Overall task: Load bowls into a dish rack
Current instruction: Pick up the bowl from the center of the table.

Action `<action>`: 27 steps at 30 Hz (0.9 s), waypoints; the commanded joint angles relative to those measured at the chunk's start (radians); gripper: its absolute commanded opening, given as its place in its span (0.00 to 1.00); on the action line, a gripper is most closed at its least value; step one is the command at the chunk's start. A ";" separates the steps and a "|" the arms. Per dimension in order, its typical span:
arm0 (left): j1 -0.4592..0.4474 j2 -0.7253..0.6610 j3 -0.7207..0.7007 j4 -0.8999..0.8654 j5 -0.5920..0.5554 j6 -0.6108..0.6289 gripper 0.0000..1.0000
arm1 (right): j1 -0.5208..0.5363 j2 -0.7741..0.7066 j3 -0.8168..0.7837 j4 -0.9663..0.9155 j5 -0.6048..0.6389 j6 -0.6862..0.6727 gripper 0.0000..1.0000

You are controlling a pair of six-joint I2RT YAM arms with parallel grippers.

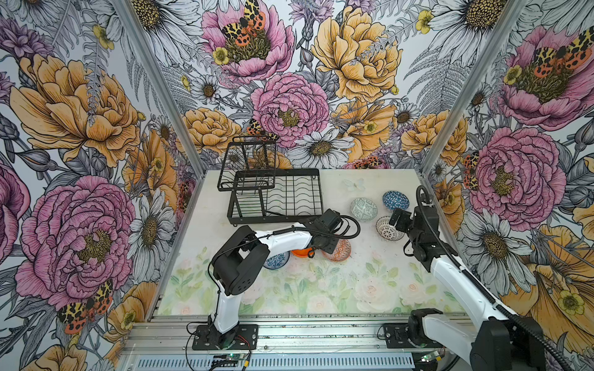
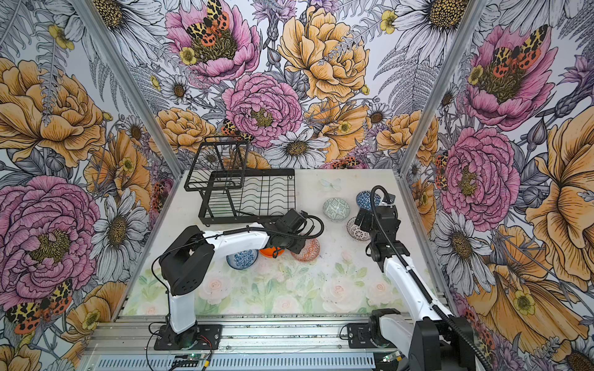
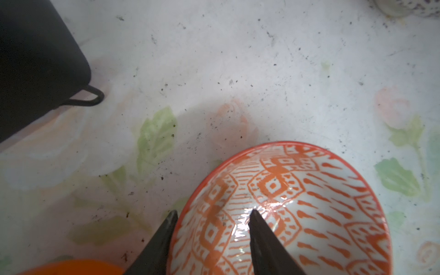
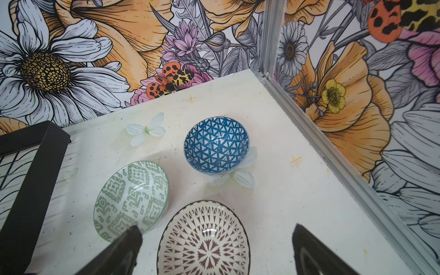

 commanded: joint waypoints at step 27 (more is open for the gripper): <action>0.040 -0.030 0.108 -0.019 0.039 -0.025 0.00 | -0.003 -0.032 0.000 -0.001 -0.116 0.057 0.99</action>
